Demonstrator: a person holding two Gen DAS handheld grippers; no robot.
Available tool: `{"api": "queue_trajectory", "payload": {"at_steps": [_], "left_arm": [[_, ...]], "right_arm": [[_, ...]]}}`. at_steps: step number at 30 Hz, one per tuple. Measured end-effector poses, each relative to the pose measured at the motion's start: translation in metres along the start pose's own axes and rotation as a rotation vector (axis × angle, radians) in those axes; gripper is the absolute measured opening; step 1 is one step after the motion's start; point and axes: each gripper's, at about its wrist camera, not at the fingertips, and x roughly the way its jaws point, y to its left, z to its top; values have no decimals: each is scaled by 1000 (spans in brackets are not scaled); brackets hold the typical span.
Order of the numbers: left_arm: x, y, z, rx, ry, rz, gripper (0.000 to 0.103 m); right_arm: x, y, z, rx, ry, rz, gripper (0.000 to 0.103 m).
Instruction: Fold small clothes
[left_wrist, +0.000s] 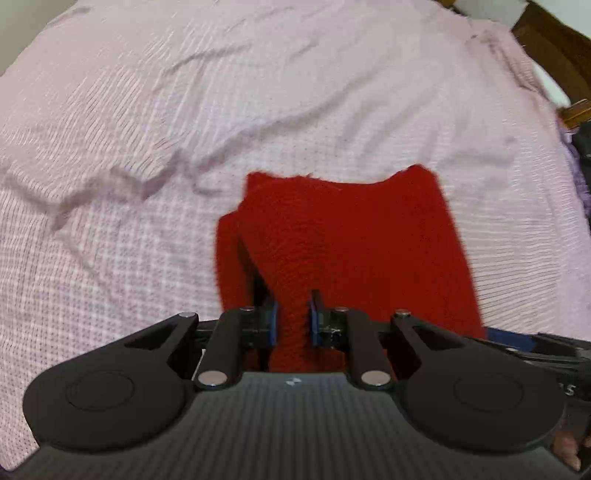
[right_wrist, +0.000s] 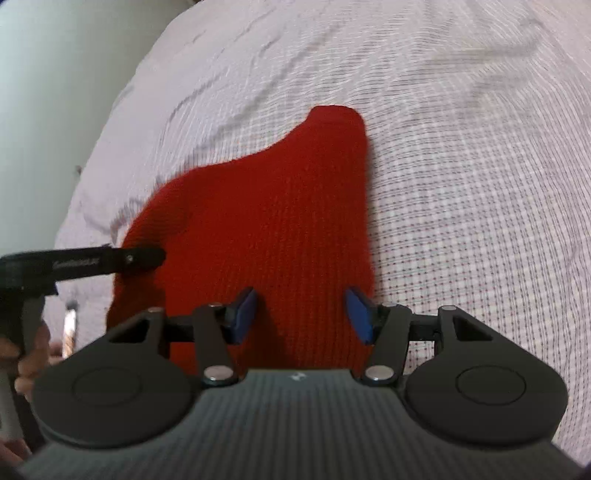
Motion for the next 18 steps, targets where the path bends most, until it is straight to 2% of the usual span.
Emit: {"api": "queue_trajectory", "payload": {"at_steps": [7, 10, 14, 18], "left_arm": [[13, 6, -2, 21, 24, 10, 19], [16, 10, 1, 6, 32, 4, 19], [23, 16, 2, -10, 42, 8, 31], [24, 14, 0, -4, 45, 9, 35]], "right_arm": [[8, 2, -1, 41, 12, 10, 58], [12, 10, -1, 11, 19, 3, 58], [19, 17, -2, -33, 34, -19, 58], [25, 10, -3, -26, 43, -21, 59]]}}
